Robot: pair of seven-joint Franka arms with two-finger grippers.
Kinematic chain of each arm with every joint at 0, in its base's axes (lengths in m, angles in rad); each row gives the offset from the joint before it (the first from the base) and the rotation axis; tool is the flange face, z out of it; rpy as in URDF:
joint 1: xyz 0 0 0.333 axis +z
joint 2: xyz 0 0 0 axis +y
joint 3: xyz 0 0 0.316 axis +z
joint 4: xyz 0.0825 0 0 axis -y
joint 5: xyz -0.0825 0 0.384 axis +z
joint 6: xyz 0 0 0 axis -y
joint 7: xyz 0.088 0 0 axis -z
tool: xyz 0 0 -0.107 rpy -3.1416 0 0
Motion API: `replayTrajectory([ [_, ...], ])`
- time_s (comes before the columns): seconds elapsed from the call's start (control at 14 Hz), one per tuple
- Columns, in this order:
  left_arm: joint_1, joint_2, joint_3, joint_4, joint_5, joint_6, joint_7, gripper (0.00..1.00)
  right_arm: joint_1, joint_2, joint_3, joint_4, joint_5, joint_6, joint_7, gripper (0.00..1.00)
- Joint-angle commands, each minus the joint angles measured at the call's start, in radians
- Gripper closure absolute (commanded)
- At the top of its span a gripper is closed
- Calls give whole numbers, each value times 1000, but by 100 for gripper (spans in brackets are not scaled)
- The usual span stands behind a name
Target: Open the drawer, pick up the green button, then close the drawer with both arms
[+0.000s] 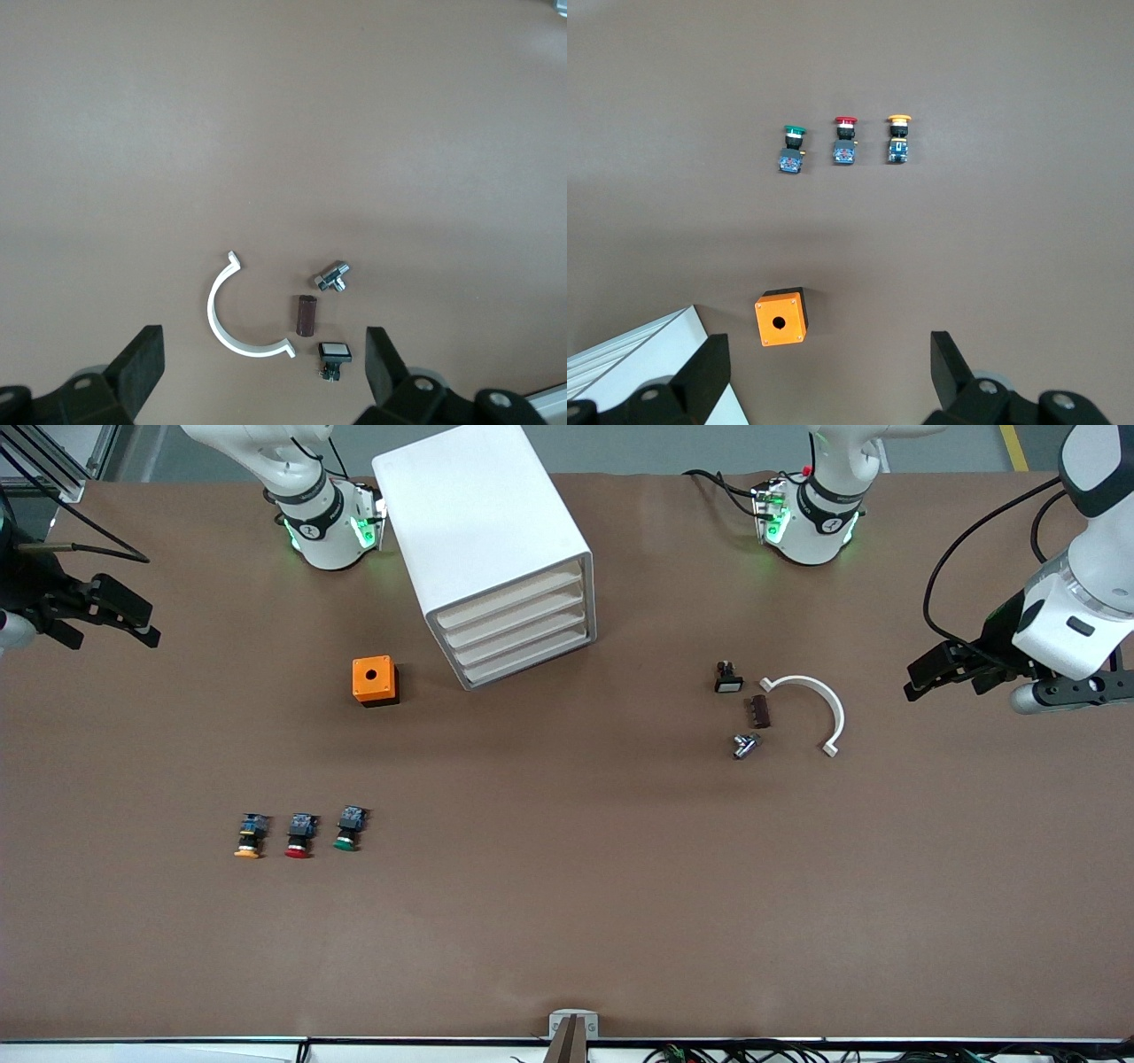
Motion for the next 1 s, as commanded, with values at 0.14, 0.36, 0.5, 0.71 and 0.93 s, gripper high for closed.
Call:
replayTrajectory([
  [0.14, 4, 14, -3, 60, 31, 5, 13, 0, -20, -26, -5, -38, 18, 23, -64, 0],
  [0.36, 11, 22, -3, 80, 33, 5, 13, 0, -26, -26, -7, -47, 17, 25, -78, 0],
  [0.5, 12, 30, -3, 94, 31, 0, 6, 0, -36, -26, -7, -48, 17, 25, -78, 0],
  [0.71, 24, 31, -2, 94, 33, -6, -3, 0, -36, -26, -5, -48, 17, 20, -78, 0],
  [0.93, 63, 33, -3, 95, 33, -6, 13, 0, -34, -26, -5, -48, 17, 17, -78, 0],
])
